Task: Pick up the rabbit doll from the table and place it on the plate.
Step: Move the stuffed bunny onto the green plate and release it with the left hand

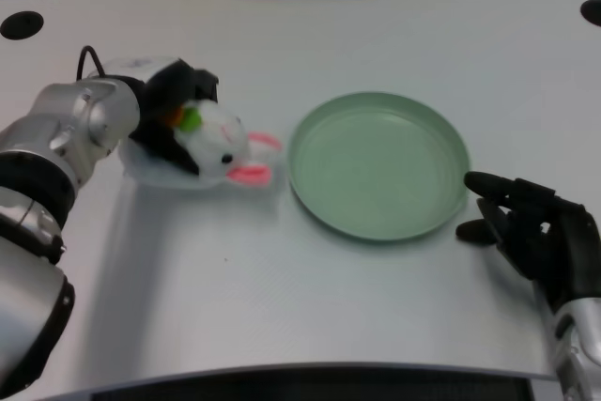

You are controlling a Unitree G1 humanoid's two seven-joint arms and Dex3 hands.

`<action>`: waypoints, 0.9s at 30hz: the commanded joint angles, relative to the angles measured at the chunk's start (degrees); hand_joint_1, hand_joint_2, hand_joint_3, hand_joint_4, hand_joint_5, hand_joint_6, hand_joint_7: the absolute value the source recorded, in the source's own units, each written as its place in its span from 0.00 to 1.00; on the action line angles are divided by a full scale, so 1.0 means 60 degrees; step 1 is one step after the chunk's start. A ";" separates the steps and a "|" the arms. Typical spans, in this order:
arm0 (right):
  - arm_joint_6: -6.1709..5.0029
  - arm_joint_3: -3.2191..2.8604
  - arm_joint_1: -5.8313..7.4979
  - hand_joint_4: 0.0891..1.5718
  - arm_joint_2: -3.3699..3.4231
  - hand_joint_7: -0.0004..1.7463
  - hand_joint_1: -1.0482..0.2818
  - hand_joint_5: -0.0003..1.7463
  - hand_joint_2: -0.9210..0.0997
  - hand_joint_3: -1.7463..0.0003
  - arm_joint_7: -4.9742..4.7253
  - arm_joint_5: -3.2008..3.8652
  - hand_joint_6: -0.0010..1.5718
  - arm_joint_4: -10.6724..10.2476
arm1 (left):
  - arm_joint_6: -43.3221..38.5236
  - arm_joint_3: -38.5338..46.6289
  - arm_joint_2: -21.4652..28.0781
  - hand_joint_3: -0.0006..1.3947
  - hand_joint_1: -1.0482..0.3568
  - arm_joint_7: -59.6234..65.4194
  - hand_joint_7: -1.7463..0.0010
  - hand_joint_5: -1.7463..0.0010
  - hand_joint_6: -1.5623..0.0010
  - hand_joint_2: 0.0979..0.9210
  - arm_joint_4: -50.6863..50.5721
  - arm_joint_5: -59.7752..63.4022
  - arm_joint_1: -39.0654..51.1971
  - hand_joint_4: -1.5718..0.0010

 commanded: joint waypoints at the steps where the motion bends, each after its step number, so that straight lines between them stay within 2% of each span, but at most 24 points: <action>1: -0.0044 -0.0045 -0.0075 0.52 0.0010 0.01 0.49 0.49 0.00 0.89 -0.0013 0.0096 0.67 0.0108 | -0.0078 0.0706 0.0261 0.00 0.64 -0.0113 0.00 0.00 0.59 0.94 -0.0168 -0.0733 0.0157 0.48; 4: 0.0010 -0.0077 -0.0088 0.52 0.0033 0.01 0.49 0.49 0.00 0.89 -0.0009 0.0139 0.67 0.0106 | -0.0102 0.1115 0.0380 0.00 0.63 -0.0274 0.00 0.00 0.59 0.95 -0.0325 -0.1149 0.0163 0.47; 8: -0.0012 -0.0058 -0.0095 0.52 0.0016 0.01 0.48 0.49 0.00 0.90 -0.0068 0.0063 0.67 0.0128 | -0.0097 0.1727 0.0585 0.01 0.63 -0.0561 0.00 0.00 0.63 0.96 -0.0839 -0.1781 0.0142 0.49; 18: -0.0051 -0.0061 -0.0120 0.51 0.0004 0.00 0.50 0.49 0.00 0.89 -0.0044 0.0070 0.67 0.0145 | -0.0591 0.2376 0.0433 0.00 0.63 -0.0789 0.00 0.00 0.61 0.94 -0.1569 -0.2528 0.0330 0.49; 21: -0.0183 -0.0090 -0.0214 0.51 -0.0018 0.00 0.50 0.50 0.00 0.89 -0.0009 0.0085 0.66 0.0396 | -0.0817 0.2216 -0.0074 0.00 0.60 -0.0538 0.00 0.00 0.58 0.94 -0.1711 -0.2400 0.0048 0.49; 24: -0.0084 -0.0099 -0.0214 0.52 0.0011 0.00 0.49 0.50 0.00 0.90 -0.0016 0.0106 0.67 0.0346 | -0.0703 0.2252 -0.0467 0.00 0.59 -0.0783 0.00 0.00 0.56 0.94 -0.1676 -0.2515 -0.0282 0.47; 27: -0.0176 -0.0084 -0.0211 0.52 0.0008 0.00 0.49 0.50 0.00 0.90 -0.0033 0.0057 0.67 0.0400 | -0.0600 0.2207 -0.0778 0.00 0.59 -0.0877 0.00 0.00 0.55 0.93 -0.1553 -0.2455 -0.0574 0.46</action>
